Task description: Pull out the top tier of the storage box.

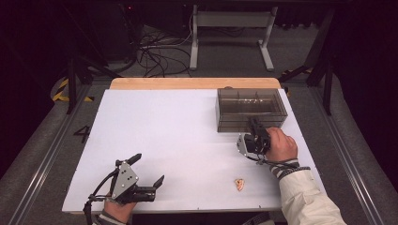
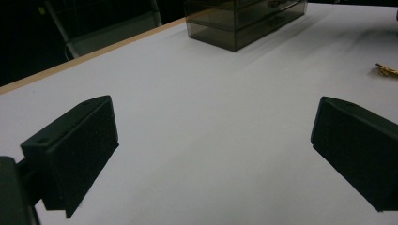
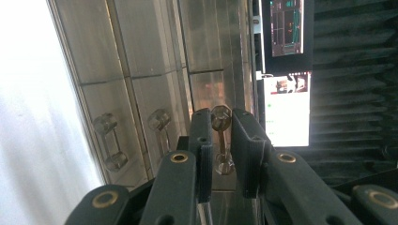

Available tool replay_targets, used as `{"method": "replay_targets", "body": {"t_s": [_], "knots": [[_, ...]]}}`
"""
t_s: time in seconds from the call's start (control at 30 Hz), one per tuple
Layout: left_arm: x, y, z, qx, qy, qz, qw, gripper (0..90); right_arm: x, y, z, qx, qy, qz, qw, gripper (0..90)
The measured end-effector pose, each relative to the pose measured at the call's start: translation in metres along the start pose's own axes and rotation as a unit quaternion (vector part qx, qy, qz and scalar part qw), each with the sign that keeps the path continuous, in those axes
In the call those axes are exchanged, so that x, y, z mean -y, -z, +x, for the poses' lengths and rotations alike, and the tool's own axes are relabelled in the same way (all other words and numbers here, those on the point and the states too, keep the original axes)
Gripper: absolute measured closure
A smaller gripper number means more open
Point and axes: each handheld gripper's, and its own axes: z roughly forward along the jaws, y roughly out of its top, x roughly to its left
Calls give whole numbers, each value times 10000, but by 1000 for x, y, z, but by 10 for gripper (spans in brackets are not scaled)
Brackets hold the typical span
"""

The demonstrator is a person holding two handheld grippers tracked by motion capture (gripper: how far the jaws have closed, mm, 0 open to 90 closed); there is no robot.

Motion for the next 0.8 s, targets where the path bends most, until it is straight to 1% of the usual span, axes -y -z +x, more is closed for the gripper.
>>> {"method": "replay_targets", "body": {"t_s": [0.17,0.23,0.37,0.4,0.43,0.47,0.5,0.6,0.8], "knots": [[-1,-1,0,19,-38,10,10000,16,0,6,-2,-15,-43,-1,10000,790],[-1,-1,-1,39,-8,9,10000,16,0,9,-2,-21,9,-30,10000,790],[-1,-2,-1,45,-28,8,10000,16,0,15,-1,-25,-8,-38,10000,789],[-1,-2,-1,40,-40,13,10000,16,0,17,-1,-31,31,-68,10000,789],[-1,-2,-1,39,-41,15,10000,16,0,19,0,-38,-28,-56,10000,789],[-1,-2,-1,43,-33,13,10000,16,0,20,0,-25,36,-86,10000,788],[-1,-2,-1,42,-30,11,10000,16,0,22,0,-44,3,-78,10000,788],[-1,-2,-1,37,-33,19,10000,16,0,26,0,-48,22,-94,9999,788],[-1,-1,-1,34,-30,20,10000,16,0,31,0,-61,-19,-133,9999,784]]}}
